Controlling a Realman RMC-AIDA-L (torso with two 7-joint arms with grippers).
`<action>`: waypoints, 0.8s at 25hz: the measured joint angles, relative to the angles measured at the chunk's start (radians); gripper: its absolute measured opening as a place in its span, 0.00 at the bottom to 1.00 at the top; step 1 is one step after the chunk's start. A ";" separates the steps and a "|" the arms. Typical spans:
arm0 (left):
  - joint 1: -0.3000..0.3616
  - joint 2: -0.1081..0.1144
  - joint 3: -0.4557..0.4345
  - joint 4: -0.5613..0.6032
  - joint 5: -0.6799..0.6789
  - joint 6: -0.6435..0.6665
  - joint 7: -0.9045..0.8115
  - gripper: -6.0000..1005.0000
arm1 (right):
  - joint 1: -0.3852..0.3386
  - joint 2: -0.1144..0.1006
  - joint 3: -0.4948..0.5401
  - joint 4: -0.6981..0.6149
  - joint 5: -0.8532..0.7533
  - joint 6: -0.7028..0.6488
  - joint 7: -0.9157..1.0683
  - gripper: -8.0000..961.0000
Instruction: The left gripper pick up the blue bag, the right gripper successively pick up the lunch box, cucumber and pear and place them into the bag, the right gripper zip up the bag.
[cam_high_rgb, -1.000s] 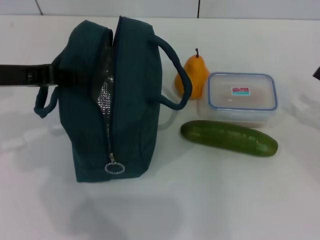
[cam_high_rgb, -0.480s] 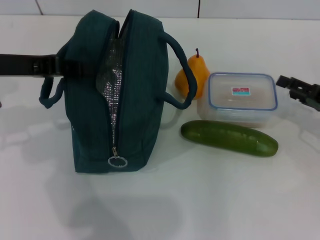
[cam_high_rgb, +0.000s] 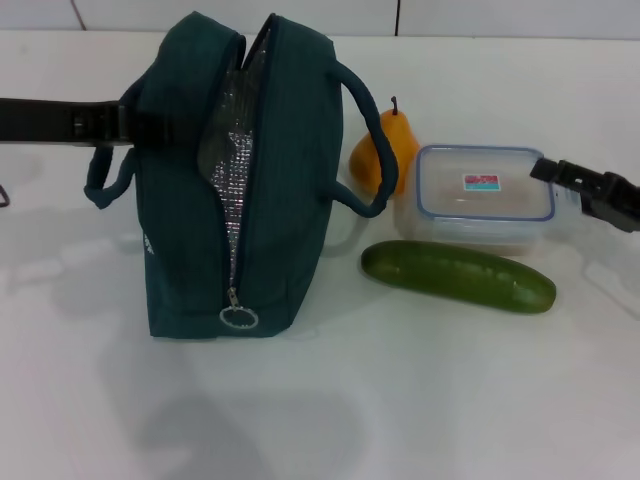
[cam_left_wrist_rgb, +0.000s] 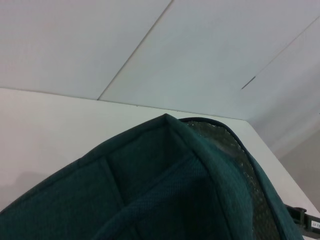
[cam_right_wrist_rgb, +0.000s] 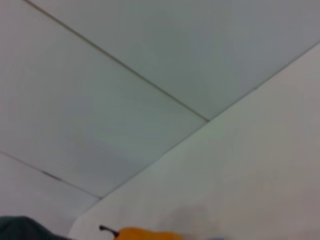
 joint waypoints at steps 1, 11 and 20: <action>0.000 -0.001 0.000 0.000 0.000 -0.001 0.000 0.04 | 0.002 0.001 -0.009 0.000 0.000 0.000 0.005 0.87; 0.005 -0.004 -0.006 0.000 -0.009 -0.003 0.000 0.04 | 0.016 0.008 -0.036 -0.002 0.007 -0.040 0.016 0.87; 0.010 -0.005 -0.008 0.000 -0.010 -0.003 0.000 0.04 | -0.014 0.004 -0.025 -0.013 0.027 -0.107 0.065 0.87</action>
